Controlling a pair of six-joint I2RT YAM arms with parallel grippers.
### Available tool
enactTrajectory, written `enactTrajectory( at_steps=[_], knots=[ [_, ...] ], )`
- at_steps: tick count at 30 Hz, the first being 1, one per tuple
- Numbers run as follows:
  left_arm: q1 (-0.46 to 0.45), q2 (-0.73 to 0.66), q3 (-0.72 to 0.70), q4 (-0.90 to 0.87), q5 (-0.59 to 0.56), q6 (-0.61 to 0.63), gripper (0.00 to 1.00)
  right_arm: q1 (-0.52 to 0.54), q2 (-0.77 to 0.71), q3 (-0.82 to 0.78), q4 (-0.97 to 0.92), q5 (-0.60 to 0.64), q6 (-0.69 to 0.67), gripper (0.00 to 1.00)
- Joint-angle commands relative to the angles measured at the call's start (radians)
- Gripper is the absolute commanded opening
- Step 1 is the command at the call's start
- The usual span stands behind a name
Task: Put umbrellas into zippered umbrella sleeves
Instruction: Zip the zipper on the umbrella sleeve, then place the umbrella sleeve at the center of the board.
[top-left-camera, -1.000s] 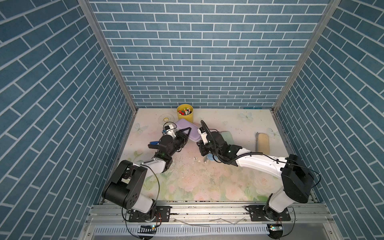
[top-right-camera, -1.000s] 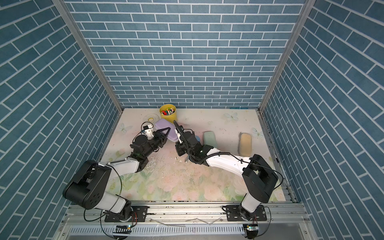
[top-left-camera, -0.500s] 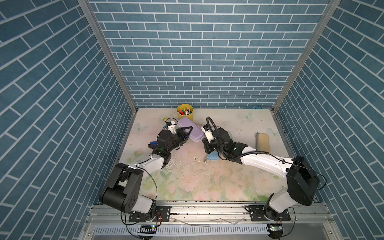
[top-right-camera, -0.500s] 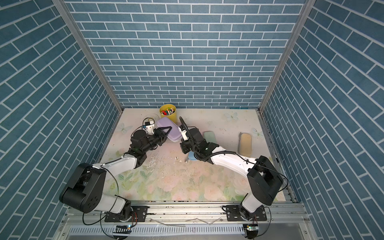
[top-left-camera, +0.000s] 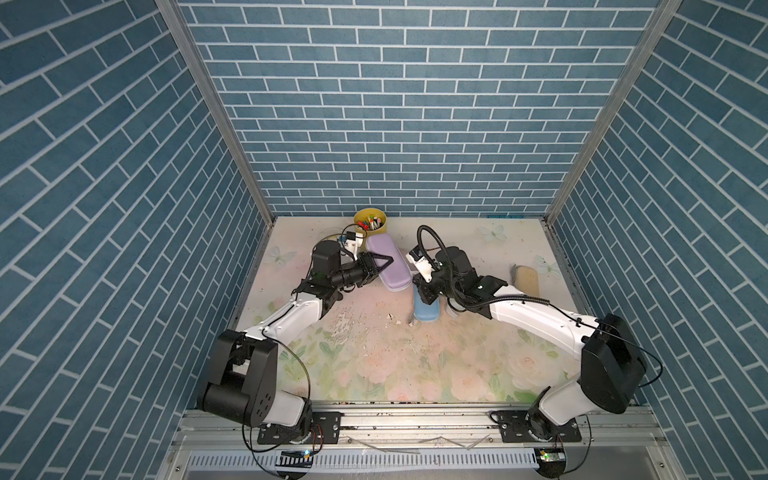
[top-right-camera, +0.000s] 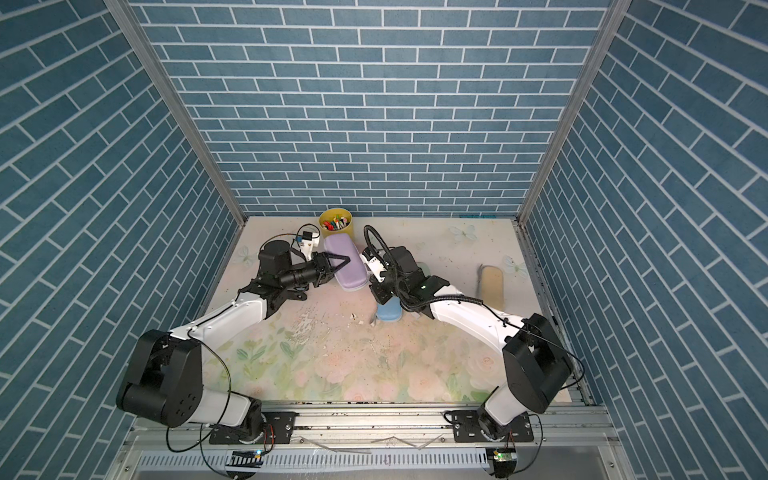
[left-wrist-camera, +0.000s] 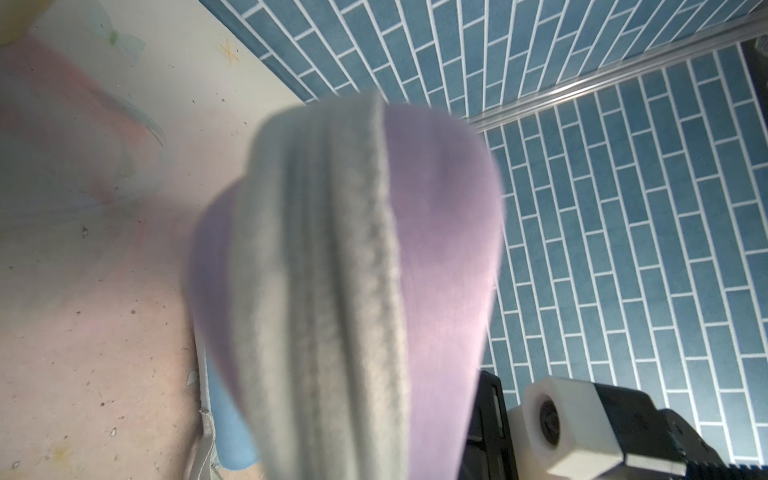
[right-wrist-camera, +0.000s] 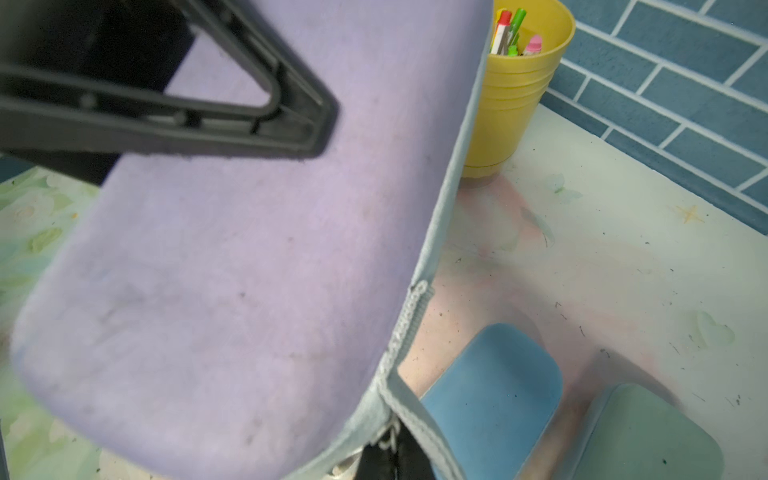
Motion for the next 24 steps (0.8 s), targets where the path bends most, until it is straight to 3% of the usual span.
enactTrajectory(
  at_steps=[1, 3, 5, 8, 15, 18, 19, 24],
  knots=[
    [-0.010, 0.014, 0.036, -0.128, 0.214, 0.128, 0.00, -0.039, -0.006, 0.058, -0.035, 0.005, -0.031, 0.00],
    [-0.004, 0.019, 0.066, -0.230, 0.233, 0.210, 0.02, -0.041, -0.006, 0.065, -0.073, -0.011, 0.002, 0.01],
    [0.032, 0.015, 0.107, -0.434, 0.166, 0.355, 0.05, -0.065, -0.019, 0.085, -0.171, -0.068, 0.053, 0.25],
    [0.058, 0.056, 0.155, -0.640, 0.022, 0.524, 0.06, -0.118, -0.075, 0.037, -0.245, -0.112, 0.095, 0.38],
    [0.001, 0.268, 0.273, -0.765, -0.002, 0.665, 0.07, -0.192, -0.192, -0.060, -0.201, -0.060, 0.157, 0.40],
    [-0.033, 0.363, 0.344, -0.837, -0.035, 0.720, 0.15, -0.212, -0.200, -0.065, -0.171, -0.060, 0.172, 0.40],
    [-0.041, 0.391, 0.364, -0.863, -0.057, 0.734, 0.20, -0.218, -0.200, -0.065, -0.166, -0.060, 0.176, 0.40],
    [-0.054, 0.466, 0.458, -1.016, -0.281, 0.800, 0.75, -0.247, -0.220, -0.071, -0.137, -0.063, 0.191, 0.40]
  ],
)
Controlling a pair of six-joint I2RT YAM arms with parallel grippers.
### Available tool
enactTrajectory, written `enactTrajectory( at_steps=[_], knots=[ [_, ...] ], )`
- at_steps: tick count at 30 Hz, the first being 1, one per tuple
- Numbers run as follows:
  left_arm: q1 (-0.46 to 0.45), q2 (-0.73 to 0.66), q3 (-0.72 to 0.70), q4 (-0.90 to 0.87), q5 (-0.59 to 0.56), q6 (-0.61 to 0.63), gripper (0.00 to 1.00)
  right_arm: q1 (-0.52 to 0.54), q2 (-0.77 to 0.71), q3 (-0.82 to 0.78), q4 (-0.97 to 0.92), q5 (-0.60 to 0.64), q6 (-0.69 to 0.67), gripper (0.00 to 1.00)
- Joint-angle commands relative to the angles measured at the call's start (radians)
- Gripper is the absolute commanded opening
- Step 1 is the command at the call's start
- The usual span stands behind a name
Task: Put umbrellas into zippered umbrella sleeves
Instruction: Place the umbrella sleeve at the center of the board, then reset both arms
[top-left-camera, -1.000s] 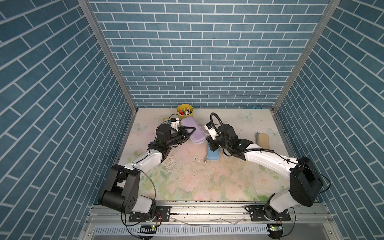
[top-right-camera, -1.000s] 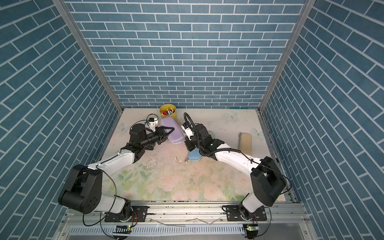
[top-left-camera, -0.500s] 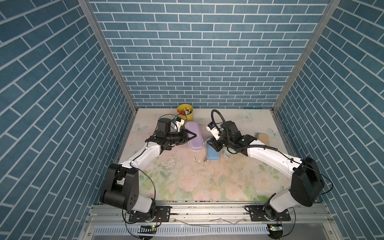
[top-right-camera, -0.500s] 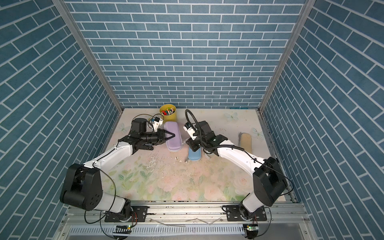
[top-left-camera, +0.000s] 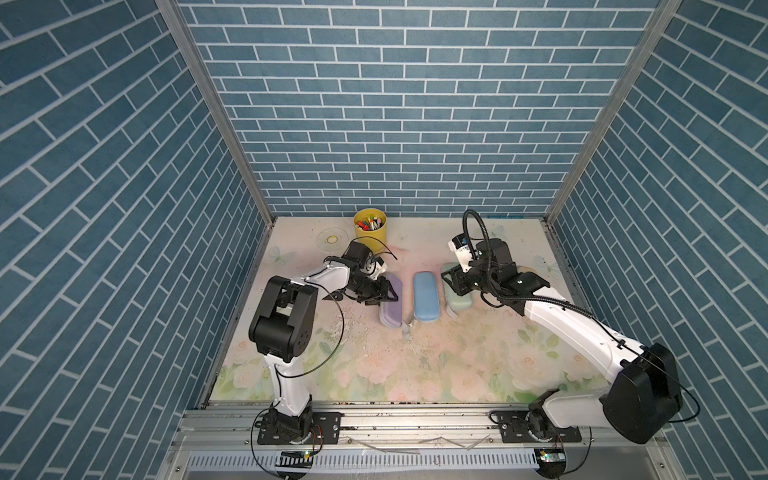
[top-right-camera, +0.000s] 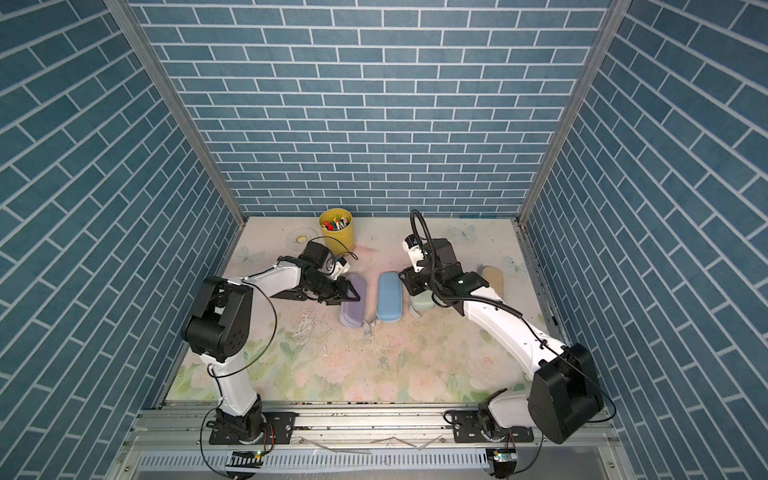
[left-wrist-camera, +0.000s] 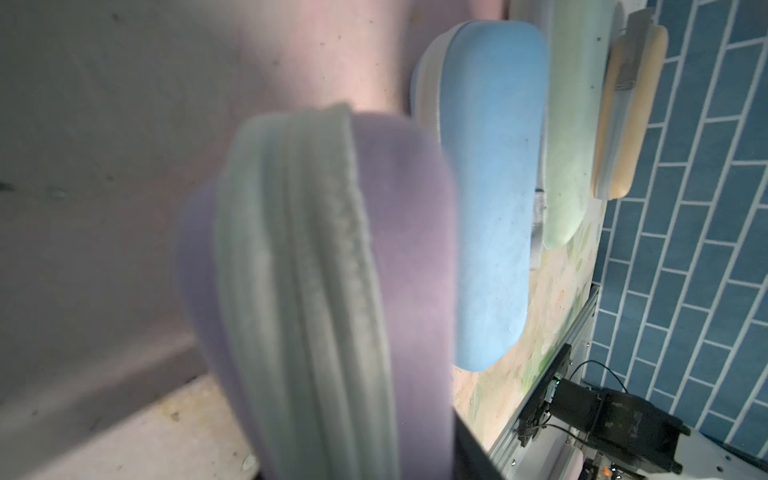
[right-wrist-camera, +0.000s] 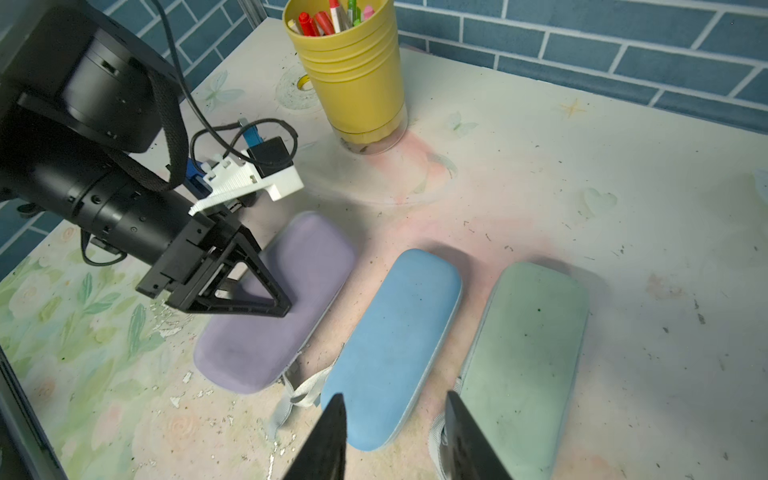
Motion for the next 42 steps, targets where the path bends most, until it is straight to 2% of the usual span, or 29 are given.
enactTrajectory(
  at_steps=[1, 3, 5, 9, 11, 13, 15, 17, 18, 20, 21, 22, 23, 24, 26, 27, 28, 30, 32, 34, 36, 37, 40, 41, 42],
  knots=[
    [0.003, 0.003, 0.071, -0.170, -0.175, 0.092, 0.81, -0.019, -0.037, -0.014, 0.029, 0.009, 0.029, 0.40],
    [0.004, -0.022, 0.080, -0.232, -0.274, 0.114, 0.94, -0.039, -0.058, -0.015, 0.026, 0.014, 0.027, 0.40],
    [0.009, -0.085, 0.057, -0.238, -0.302, 0.117, 0.99, -0.069, -0.082, -0.019, 0.019, 0.025, 0.029, 0.40],
    [0.011, -0.340, -0.053, -0.055, -0.184, 0.052, 0.99, -0.158, -0.141, -0.043, 0.020, 0.080, 0.085, 0.42],
    [0.012, -0.464, -0.119, 0.038, -0.240, 0.043, 0.99, -0.198, -0.194, -0.091, 0.062, 0.174, 0.131, 0.44],
    [0.012, -0.606, -0.234, 0.177, -0.429, 0.064, 0.99, -0.222, -0.247, -0.171, 0.119, 0.345, 0.130, 0.55],
    [0.006, -0.749, -0.440, 0.452, -0.710, 0.125, 0.99, -0.254, -0.247, -0.243, 0.134, 0.582, 0.113, 0.59],
    [0.001, -0.855, -0.650, 0.758, -0.915, 0.182, 0.99, -0.323, -0.219, -0.292, 0.160, 0.624, 0.104, 0.58],
    [0.002, -0.879, -0.725, 0.882, -1.024, 0.194, 0.99, -0.334, -0.215, -0.337, 0.231, 0.666, 0.076, 0.58],
    [0.003, -0.879, -0.779, 0.961, -1.220, 0.237, 0.99, -0.337, -0.219, -0.459, 0.432, 0.734, 0.013, 0.58],
    [0.008, -0.862, -0.798, 0.993, -1.307, 0.262, 0.99, -0.345, -0.215, -0.522, 0.540, 0.729, -0.012, 0.58],
    [0.020, -0.842, -0.824, 1.043, -1.346, 0.271, 0.99, -0.351, -0.200, -0.558, 0.607, 0.726, -0.029, 0.58],
    [0.044, -0.817, -0.860, 1.110, -1.350, 0.266, 0.99, -0.353, -0.174, -0.584, 0.654, 0.751, -0.037, 0.58],
    [0.080, -0.785, -0.898, 1.187, -1.309, 0.250, 0.99, -0.363, -0.141, -0.605, 0.711, 0.767, -0.036, 0.58],
    [0.155, -0.705, -0.952, 1.361, -1.194, 0.249, 0.99, -0.395, -0.080, -0.648, 0.842, 0.723, -0.059, 0.58],
    [0.169, -0.713, -0.928, 1.305, -1.160, 0.250, 0.99, -0.407, -0.043, -0.663, 0.905, 0.707, -0.070, 0.58],
    [0.207, -0.705, -0.920, 1.313, -1.070, 0.254, 0.99, -0.416, -0.010, -0.665, 0.938, 0.698, -0.085, 0.58],
    [0.277, -0.645, -0.920, 1.400, -0.942, 0.203, 0.99, -0.429, 0.032, -0.648, 0.954, 0.671, -0.114, 0.58],
    [0.306, -0.620, -0.912, 1.417, -0.874, 0.191, 0.99, -0.453, 0.047, -0.684, 1.072, 0.588, -0.134, 0.58],
    [0.306, -0.645, -0.868, 1.303, -0.893, 0.215, 0.99, -0.480, 0.065, -0.691, 1.084, 0.531, -0.121, 0.58],
    [0.283, -0.701, -0.823, 1.090, -0.953, 0.270, 0.99, -0.487, 0.074, -0.722, 1.143, 0.507, -0.123, 0.58],
    [0.265, -0.712, -0.838, 1.084, -0.993, 0.275, 0.99, -0.485, 0.068, -0.732, 1.152, 0.493, -0.125, 0.58],
    [0.263, -0.644, -0.897, 1.260, -0.998, 0.311, 0.99, -0.490, 0.107, -0.745, 1.217, 0.454, -0.134, 0.59],
    [0.272, -0.613, -0.875, 1.224, -0.976, 0.301, 0.99, -0.497, 0.114, -0.739, 1.211, 0.439, -0.134, 0.59],
    [0.276, -0.564, -0.881, 1.266, -0.940, 0.314, 0.99, -0.513, 0.106, -0.724, 1.165, 0.408, -0.122, 0.59]
  ],
)
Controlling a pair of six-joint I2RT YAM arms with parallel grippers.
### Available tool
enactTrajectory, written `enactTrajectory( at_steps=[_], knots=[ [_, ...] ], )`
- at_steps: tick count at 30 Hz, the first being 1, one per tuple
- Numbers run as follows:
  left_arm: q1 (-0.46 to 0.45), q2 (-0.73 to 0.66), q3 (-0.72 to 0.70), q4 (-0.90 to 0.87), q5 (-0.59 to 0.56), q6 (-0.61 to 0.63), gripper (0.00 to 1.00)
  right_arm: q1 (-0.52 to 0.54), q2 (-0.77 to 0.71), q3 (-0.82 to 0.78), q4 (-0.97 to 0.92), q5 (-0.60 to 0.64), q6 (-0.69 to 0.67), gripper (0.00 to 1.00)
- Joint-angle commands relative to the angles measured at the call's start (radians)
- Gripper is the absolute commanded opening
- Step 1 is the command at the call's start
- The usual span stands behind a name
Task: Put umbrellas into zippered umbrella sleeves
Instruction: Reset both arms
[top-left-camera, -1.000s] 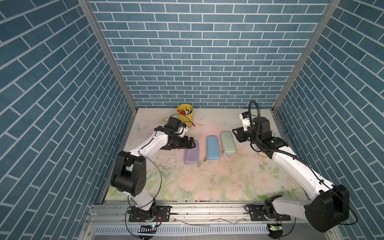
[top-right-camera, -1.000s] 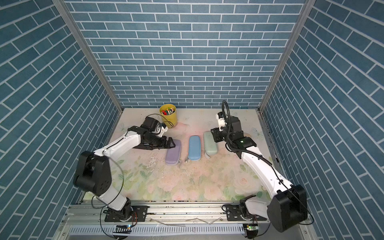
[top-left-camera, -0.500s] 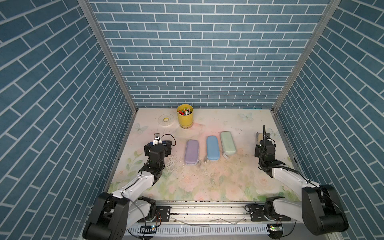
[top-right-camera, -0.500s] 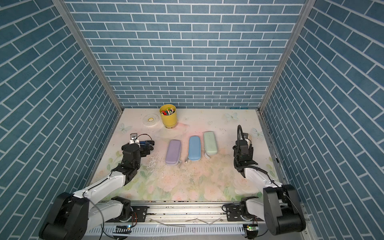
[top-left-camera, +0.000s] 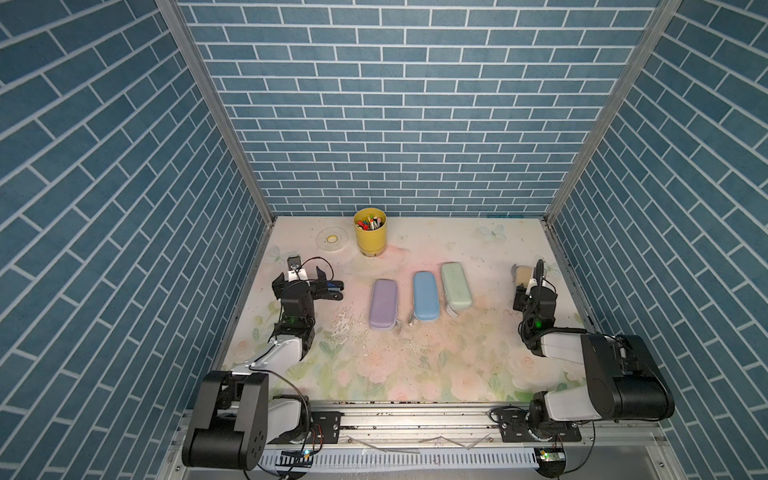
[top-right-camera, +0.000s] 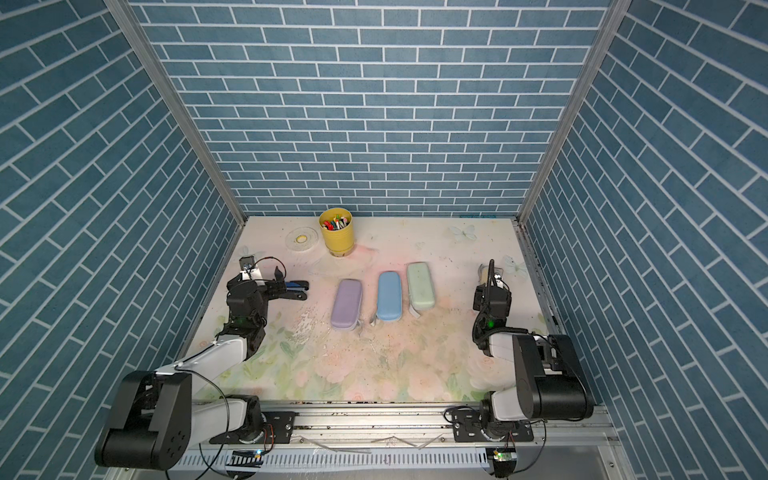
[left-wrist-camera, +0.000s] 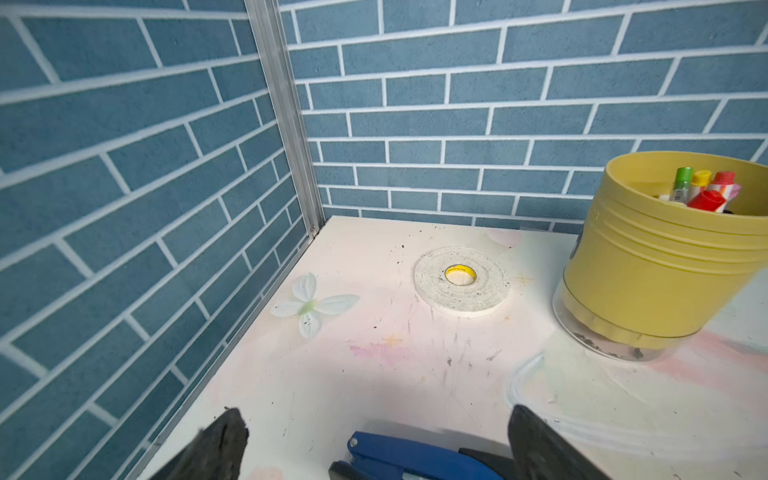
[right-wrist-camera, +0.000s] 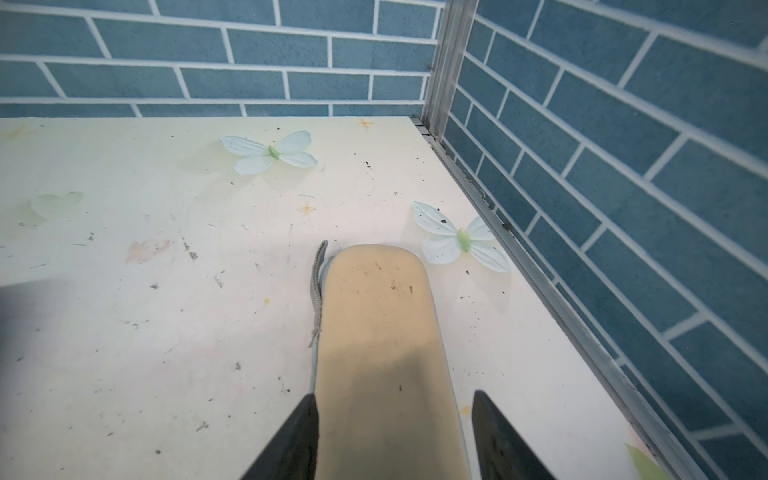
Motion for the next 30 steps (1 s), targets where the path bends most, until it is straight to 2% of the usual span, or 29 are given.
enactTrajectory(
  at_steps=[1, 3, 4, 6, 7, 8, 9, 17, 19, 28, 30],
  knots=[
    [0.006, 0.127, -0.038, 0.099, 0.055, 0.052, 0.99, -0.030, 0.029, 0.011, 0.070, -0.098, -0.022, 0.59],
    [0.007, 0.243, -0.093, 0.299, 0.069, 0.057, 0.99, -0.046, 0.094, 0.009, 0.141, -0.093, -0.006, 0.60],
    [0.010, 0.283, -0.102, 0.374, 0.068, 0.060, 0.99, -0.045, 0.073, 0.030, 0.065, -0.081, 0.005, 0.60],
    [0.024, 0.241, -0.067, 0.236, 0.084, 0.036, 0.99, -0.050, 0.083, 0.045, 0.053, -0.081, 0.011, 0.64],
    [0.032, 0.266, -0.058, 0.259, 0.074, 0.028, 0.99, -0.054, 0.080, 0.049, 0.033, -0.087, 0.017, 0.86],
    [0.033, 0.267, -0.044, 0.231, 0.060, 0.021, 0.99, -0.057, 0.087, 0.049, 0.050, -0.086, 0.015, 0.99],
    [0.032, 0.251, -0.025, 0.165, 0.051, 0.014, 0.99, -0.058, 0.079, 0.050, 0.031, -0.089, 0.020, 0.99],
    [0.029, 0.266, -0.055, 0.245, 0.050, 0.022, 0.99, -0.061, 0.082, 0.051, 0.037, -0.081, 0.025, 0.99],
    [0.029, 0.261, -0.035, 0.200, 0.052, 0.022, 0.99, -0.062, 0.083, 0.052, 0.036, -0.081, 0.025, 0.99],
    [0.021, 0.264, -0.030, 0.197, 0.051, 0.034, 0.99, -0.061, 0.081, 0.049, 0.042, -0.082, 0.020, 0.99],
    [0.021, 0.265, -0.030, 0.197, 0.051, 0.034, 0.99, -0.053, 0.084, 0.049, 0.043, -0.115, -0.003, 0.99]
  ],
)
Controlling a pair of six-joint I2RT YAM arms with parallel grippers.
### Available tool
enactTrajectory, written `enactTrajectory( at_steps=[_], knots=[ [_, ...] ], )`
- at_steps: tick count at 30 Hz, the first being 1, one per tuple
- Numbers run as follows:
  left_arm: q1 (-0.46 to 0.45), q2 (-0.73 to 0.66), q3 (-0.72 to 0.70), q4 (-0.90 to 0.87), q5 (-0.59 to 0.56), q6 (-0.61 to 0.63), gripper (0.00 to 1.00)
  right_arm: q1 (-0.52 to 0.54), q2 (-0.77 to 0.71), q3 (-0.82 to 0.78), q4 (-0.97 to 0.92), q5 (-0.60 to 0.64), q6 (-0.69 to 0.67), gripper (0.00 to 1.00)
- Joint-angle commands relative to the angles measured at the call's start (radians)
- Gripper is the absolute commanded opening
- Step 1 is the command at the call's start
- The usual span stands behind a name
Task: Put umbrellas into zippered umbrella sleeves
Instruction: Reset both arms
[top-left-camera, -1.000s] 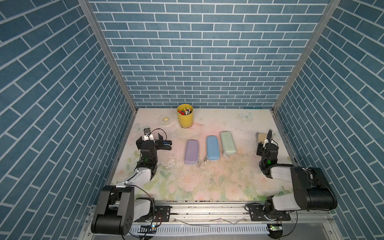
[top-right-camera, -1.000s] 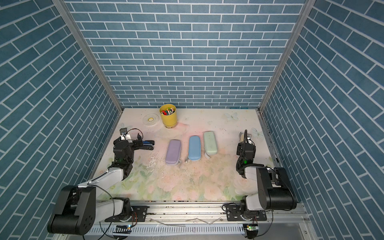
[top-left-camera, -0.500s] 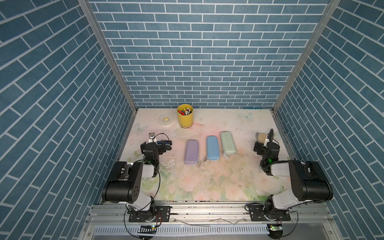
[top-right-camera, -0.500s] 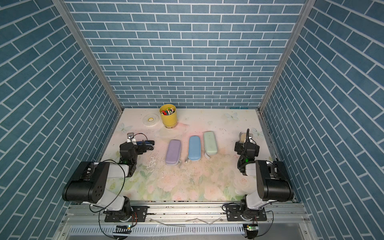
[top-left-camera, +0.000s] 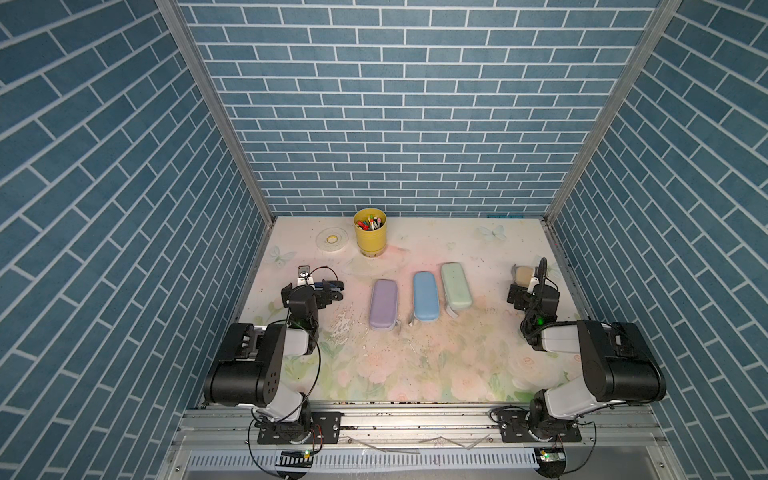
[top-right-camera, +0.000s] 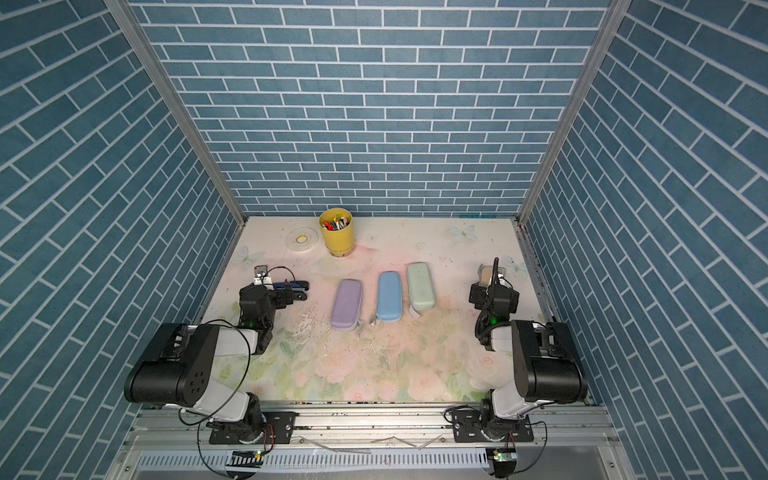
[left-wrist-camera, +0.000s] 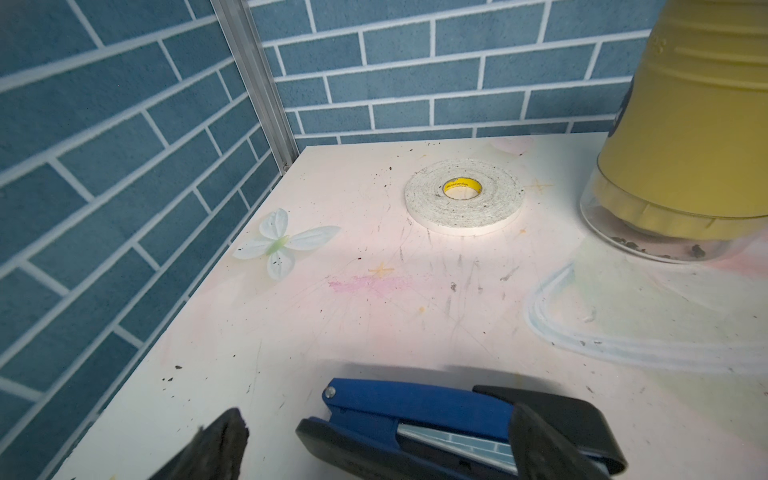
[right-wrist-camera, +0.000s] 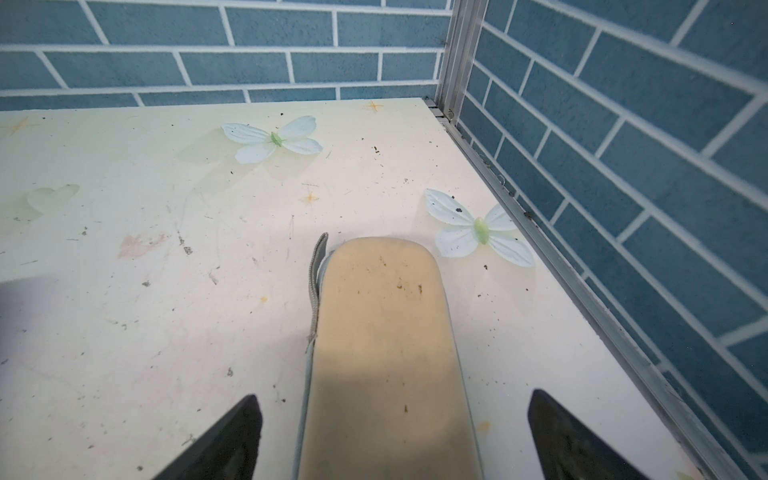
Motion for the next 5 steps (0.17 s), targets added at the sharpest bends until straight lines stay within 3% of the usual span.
enactTrajectory(
  at_steps=[1, 5],
  knots=[
    [-0.003, -0.001, 0.013, -0.004, -0.003, 0.008, 0.99, 0.006, 0.003, 0.012, 0.023, -0.034, -0.014, 0.99],
    [-0.002, -0.002, 0.013, -0.004, -0.003, 0.007, 0.99, 0.003, 0.000, 0.008, 0.029, -0.037, -0.014, 0.99]
  ],
)
